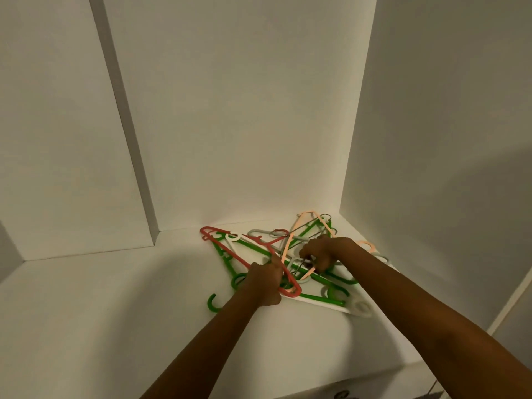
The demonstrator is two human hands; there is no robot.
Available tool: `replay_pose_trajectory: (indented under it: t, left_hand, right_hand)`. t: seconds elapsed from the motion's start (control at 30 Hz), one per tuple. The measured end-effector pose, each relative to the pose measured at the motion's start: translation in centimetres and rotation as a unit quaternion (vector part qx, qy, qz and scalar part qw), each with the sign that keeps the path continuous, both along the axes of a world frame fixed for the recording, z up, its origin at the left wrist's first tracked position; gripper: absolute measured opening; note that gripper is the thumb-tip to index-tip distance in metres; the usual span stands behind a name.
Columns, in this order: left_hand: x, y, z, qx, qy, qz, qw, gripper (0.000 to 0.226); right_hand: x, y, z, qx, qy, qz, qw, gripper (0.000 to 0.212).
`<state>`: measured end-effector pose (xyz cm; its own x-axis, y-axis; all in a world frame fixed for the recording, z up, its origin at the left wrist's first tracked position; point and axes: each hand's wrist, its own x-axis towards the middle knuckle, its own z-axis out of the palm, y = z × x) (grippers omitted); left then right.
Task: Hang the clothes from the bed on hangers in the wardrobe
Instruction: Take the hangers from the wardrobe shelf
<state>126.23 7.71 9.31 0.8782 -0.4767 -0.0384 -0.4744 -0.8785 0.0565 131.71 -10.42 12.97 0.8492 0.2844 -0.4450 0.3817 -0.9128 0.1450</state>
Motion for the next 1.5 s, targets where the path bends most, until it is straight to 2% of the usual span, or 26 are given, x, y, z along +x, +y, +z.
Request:
replay_pose_trajectory:
  t: [0.03,0.1,0.17,0.3,0.4,0.47,0.53,0.6,0.63,0.67,0.7,0.77,0.83,0.87,0.93,1.0,1.1,1.17,1.2,1.23,1.3,1.37,1.43,1.5]
  left_hand:
    - [-0.2,0.0,0.0,0.006,-0.005,0.001,1.000,0.071]
    - [-0.6,0.1,0.1,0.007,-0.016,-0.004,1.000,0.069]
    - [-1.0,0.3,0.0,-0.013,-0.024,-0.011,1.000,0.072]
    - [-1.3,0.6,-0.1,-0.023,-0.035,-0.015,0.999,0.081]
    - [-1.1,0.7,-0.3,-0.026,-0.057,-0.014,0.998,0.081]
    - [-1.2,0.5,-0.5,-0.031,-0.071,-0.016,0.997,0.080]
    - [-1.2,0.3,-0.6,-0.038,-0.073,-0.015,0.996,0.076]
    - [-1.1,0.0,-0.7,-0.052,-0.059,-0.019,0.997,0.072]
    - [-1.0,-0.3,-0.7,-0.057,-0.054,-0.020,0.997,0.071]
    - [-0.9,-0.5,-0.6,-0.054,-0.045,-0.018,0.997,0.071]
    - [-0.9,-0.8,-0.3,-0.052,-0.033,-0.017,0.998,0.071]
    - [-0.8,-1.6,-0.1,-0.055,0.007,-0.002,0.998,0.069]
    - [-0.8,-2.1,0.0,-0.051,0.040,-0.005,0.998,0.064]
    - [-0.8,-2.3,0.1,-0.039,0.041,-0.007,0.998,0.069]
    - [-0.6,-2.2,-0.1,0.011,0.030,-0.026,0.999,0.079]
    - [-0.6,-2.1,-0.3,0.031,0.027,-0.042,0.998,0.080]
    - [-0.3,-1.8,-0.4,0.037,0.016,-0.060,0.997,0.079]
    - [0.0,-1.8,-0.2,0.024,0.009,-0.059,0.998,0.079]
    - [0.1,-1.8,0.2,0.014,0.002,-0.061,0.998,0.078]
    - [0.1,-1.8,0.5,0.007,0.000,-0.063,0.998,0.077]
    - [0.1,-1.8,1.2,-0.011,-0.001,-0.065,0.998,0.076]
    - [0.3,-1.6,1.6,-0.039,-0.001,-0.060,0.997,0.073]
    - [0.5,-1.4,2.2,-0.080,0.009,-0.057,0.995,0.066]
    - [0.8,-1.3,3.0,-0.112,0.021,-0.050,0.992,0.056]
  right_hand:
    - [-0.1,0.2,0.0,-0.014,0.007,0.005,1.000,0.022]
    - [-0.2,0.5,0.1,-0.042,0.019,0.015,0.999,0.013]
    - [-0.4,0.7,0.2,-0.047,0.027,0.019,0.998,0.017]
    - [-1.2,0.0,0.1,0.006,0.012,0.027,1.000,0.020]
    - [-1.5,-0.7,-0.3,0.040,-0.035,0.018,0.998,0.028]
    - [-1.8,-1.3,-0.6,0.068,-0.076,0.005,0.995,0.045]
    - [-2.8,-2.1,-0.2,0.093,-0.119,-0.031,0.988,0.066]
    - [-4.3,-3.0,0.4,0.149,-0.176,-0.097,0.968,0.068]
    - [-5.1,-3.5,0.5,0.198,-0.211,-0.147,0.946,0.060]
    - [-6.1,-3.8,0.5,0.267,-0.236,-0.218,0.908,0.047]
    - [-7.1,-4.1,0.3,0.350,-0.245,-0.299,0.854,0.031]
    - [-9.2,-4.5,-0.6,0.506,-0.182,-0.426,0.728,0.004]
    - [-11.1,-5.1,-2.1,0.638,-0.083,-0.474,0.601,0.011]
    - [-12.2,-5.2,-2.8,0.692,-0.061,-0.483,0.533,0.011]
    - [-14.2,-5.4,-3.8,0.739,-0.088,-0.506,0.437,0.012]
    - [-16.3,-5.3,-4.8,0.737,-0.158,-0.525,0.395,0.010]
    - [-18.3,-5.1,-6.7,0.700,-0.235,-0.570,0.362,0.015]
    - [-18.4,-5.3,-7.5,0.698,-0.238,-0.594,0.323,0.014]
    - [-18.3,-5.4,-7.5,0.716,-0.217,-0.592,0.300,0.013]
    - [-18.1,-5.4,-7.2,0.736,-0.184,-0.583,0.291,0.012]
    - [-17.8,-5.3,-6.3,0.756,-0.109,-0.554,0.332,0.017]
    - [-17.3,-4.8,-5.5,0.756,-0.057,-0.499,0.420,0.025]
    - [-16.4,-4.0,-5.4,0.707,-0.059,-0.433,0.556,0.029]
    - [-14.7,-3.3,-5.9,0.591,-0.142,-0.370,0.702,0.025]
